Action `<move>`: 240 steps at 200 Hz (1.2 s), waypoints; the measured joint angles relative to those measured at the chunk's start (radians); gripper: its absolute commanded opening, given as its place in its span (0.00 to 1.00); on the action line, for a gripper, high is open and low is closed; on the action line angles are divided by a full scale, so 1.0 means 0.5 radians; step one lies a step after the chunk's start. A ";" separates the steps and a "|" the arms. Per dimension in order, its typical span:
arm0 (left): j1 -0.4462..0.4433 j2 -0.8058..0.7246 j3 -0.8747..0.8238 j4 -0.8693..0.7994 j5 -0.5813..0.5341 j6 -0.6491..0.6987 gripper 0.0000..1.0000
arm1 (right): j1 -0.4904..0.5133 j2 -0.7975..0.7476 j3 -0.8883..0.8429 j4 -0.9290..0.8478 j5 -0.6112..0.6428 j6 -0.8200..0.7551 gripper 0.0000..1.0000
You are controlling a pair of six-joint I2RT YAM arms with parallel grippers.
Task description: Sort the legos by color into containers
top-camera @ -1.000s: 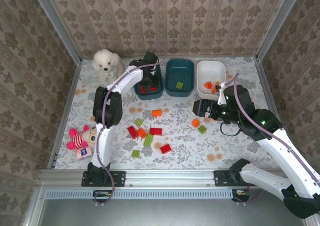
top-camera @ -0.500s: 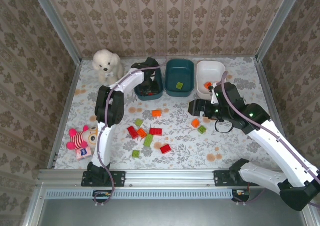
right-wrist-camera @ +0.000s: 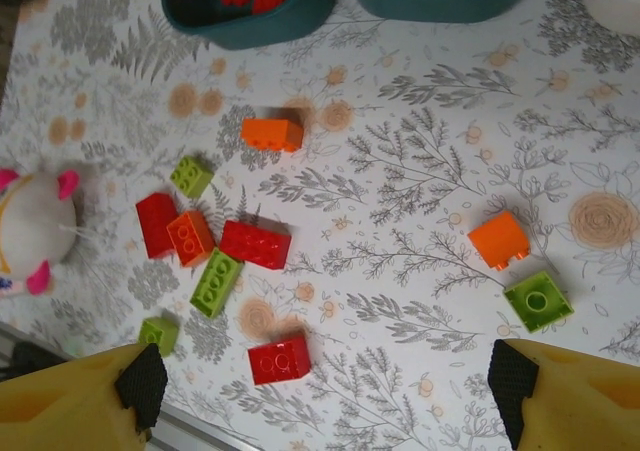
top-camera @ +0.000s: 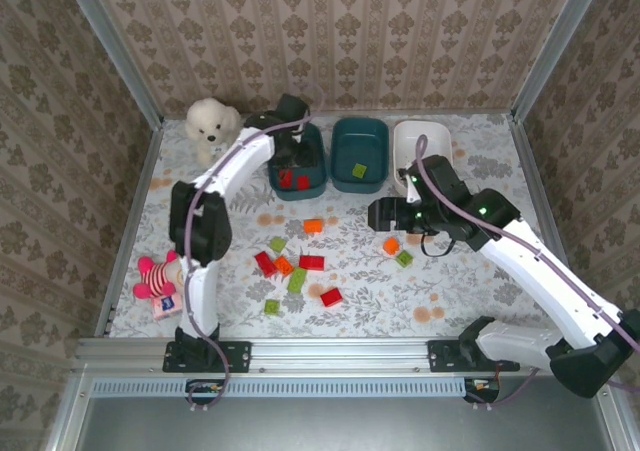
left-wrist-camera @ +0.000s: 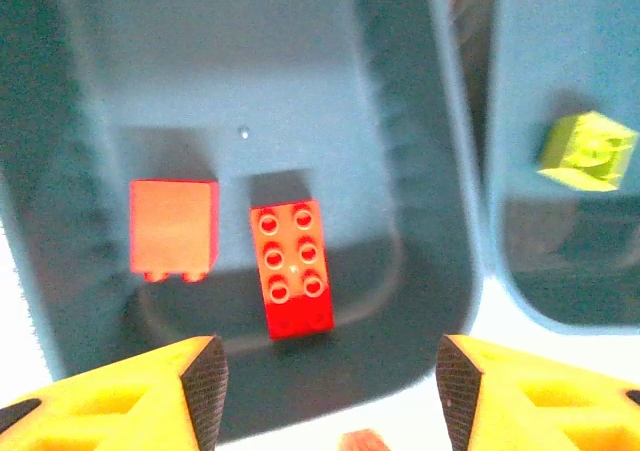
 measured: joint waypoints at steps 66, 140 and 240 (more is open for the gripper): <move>0.209 -1.443 -1.144 0.108 -0.177 -0.436 0.62 | 0.790 0.510 0.089 0.119 -0.041 -0.372 0.87; 0.236 -2.626 -1.559 -0.483 -0.546 -0.858 0.63 | 1.201 1.512 0.604 0.269 -0.170 -0.773 0.94; 0.243 -2.784 -1.320 -0.905 -0.885 -0.987 0.64 | 1.212 2.196 1.188 0.004 0.056 -0.899 0.78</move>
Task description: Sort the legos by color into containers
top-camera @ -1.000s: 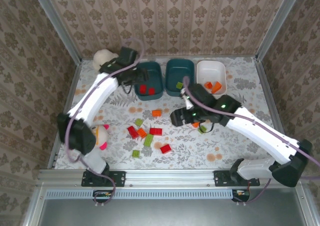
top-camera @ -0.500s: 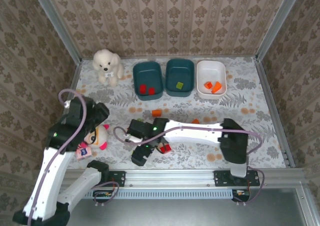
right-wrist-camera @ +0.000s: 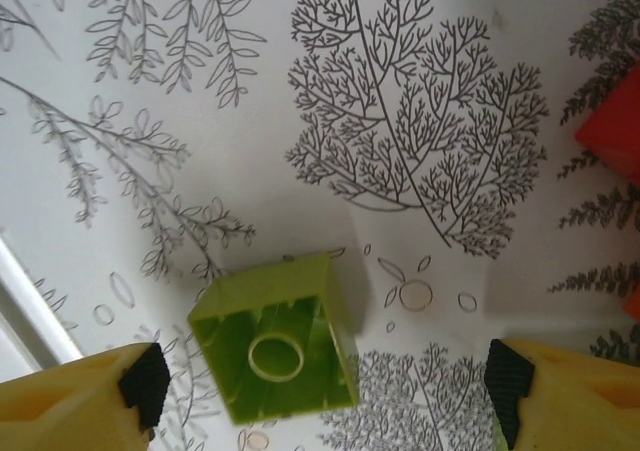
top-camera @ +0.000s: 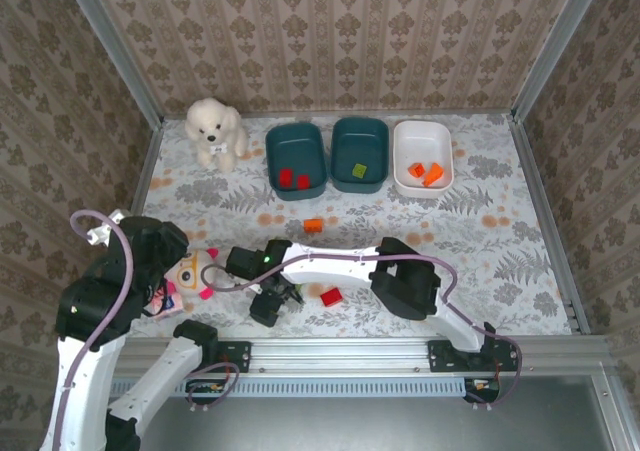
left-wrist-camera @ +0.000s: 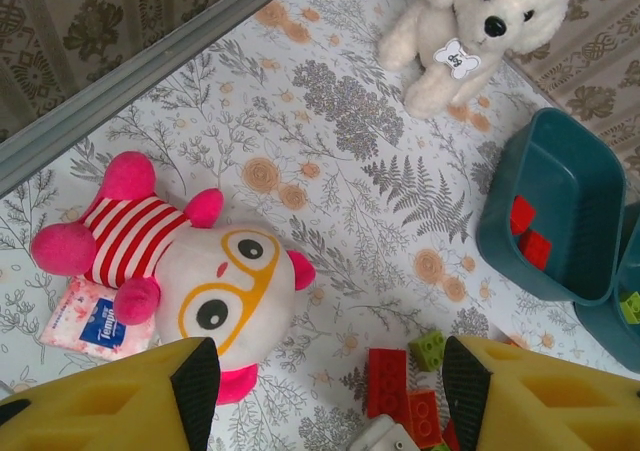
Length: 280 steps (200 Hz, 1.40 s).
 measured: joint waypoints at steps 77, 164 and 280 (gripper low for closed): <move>0.000 0.001 -0.008 -0.013 0.006 0.001 0.63 | 0.030 0.108 0.087 -0.045 0.063 -0.005 0.43; 0.000 0.069 -0.152 0.248 0.244 0.152 0.64 | -0.135 -0.298 -0.113 -0.005 0.162 0.186 0.29; -0.210 0.963 -0.340 1.039 0.902 0.403 0.64 | -1.513 -0.083 0.532 -0.017 0.266 0.612 0.32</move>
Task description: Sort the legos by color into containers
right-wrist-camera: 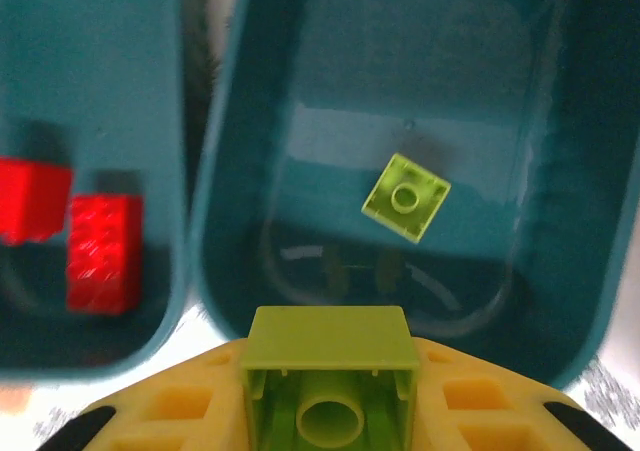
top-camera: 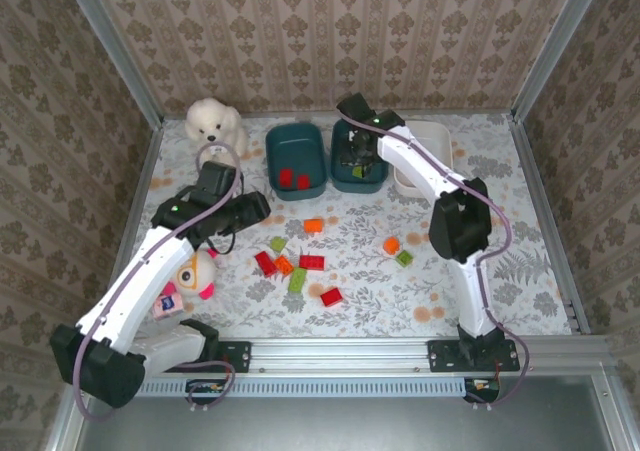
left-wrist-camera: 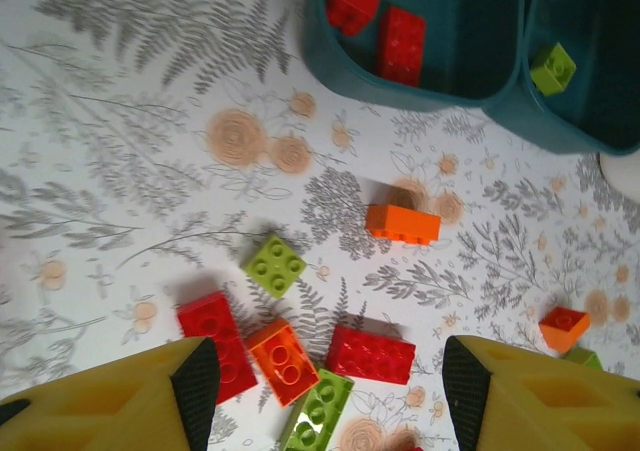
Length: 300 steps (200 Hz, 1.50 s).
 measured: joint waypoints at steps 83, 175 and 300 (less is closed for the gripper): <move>-0.029 0.227 -0.001 0.182 0.123 0.027 0.64 | -0.097 0.539 0.414 -0.170 -0.314 0.173 0.35; -0.029 0.282 -0.002 0.184 0.143 0.043 0.64 | -0.098 0.542 0.414 -0.186 -0.384 0.242 0.63; -0.060 0.233 -0.303 0.026 0.178 -0.249 0.62 | 0.233 -1.201 -0.974 0.694 -0.272 0.068 0.65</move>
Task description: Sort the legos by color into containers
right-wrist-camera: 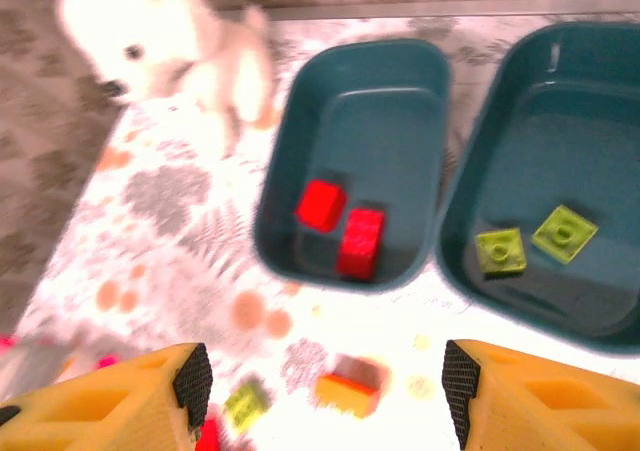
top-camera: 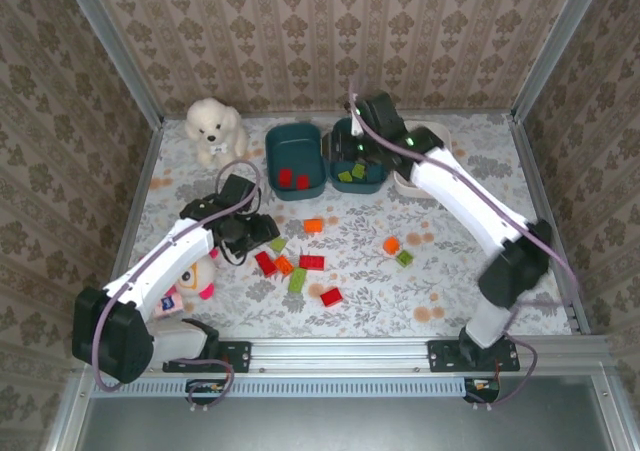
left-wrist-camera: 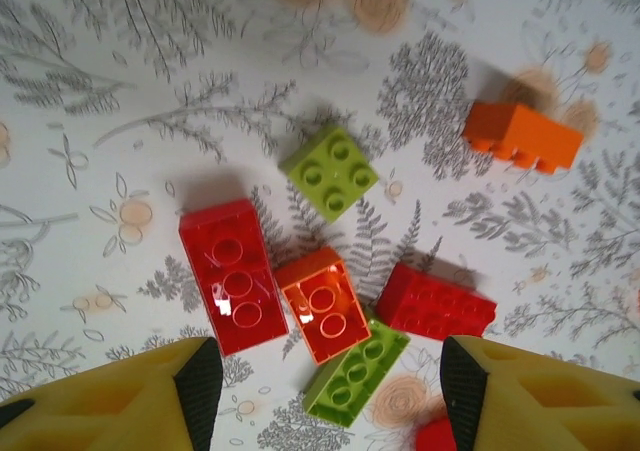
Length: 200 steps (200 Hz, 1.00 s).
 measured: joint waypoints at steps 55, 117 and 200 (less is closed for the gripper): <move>-0.671 0.277 0.136 0.045 0.092 0.478 0.66 | 0.150 -0.900 -1.189 0.179 -0.007 0.176 0.79; -1.096 0.661 0.235 0.016 0.020 1.036 0.77 | 0.145 -1.977 -1.633 -0.040 -0.008 0.475 0.94; -1.258 1.084 0.510 -0.060 -0.036 1.343 0.78 | 0.141 -2.190 -1.633 -0.379 0.054 0.600 0.96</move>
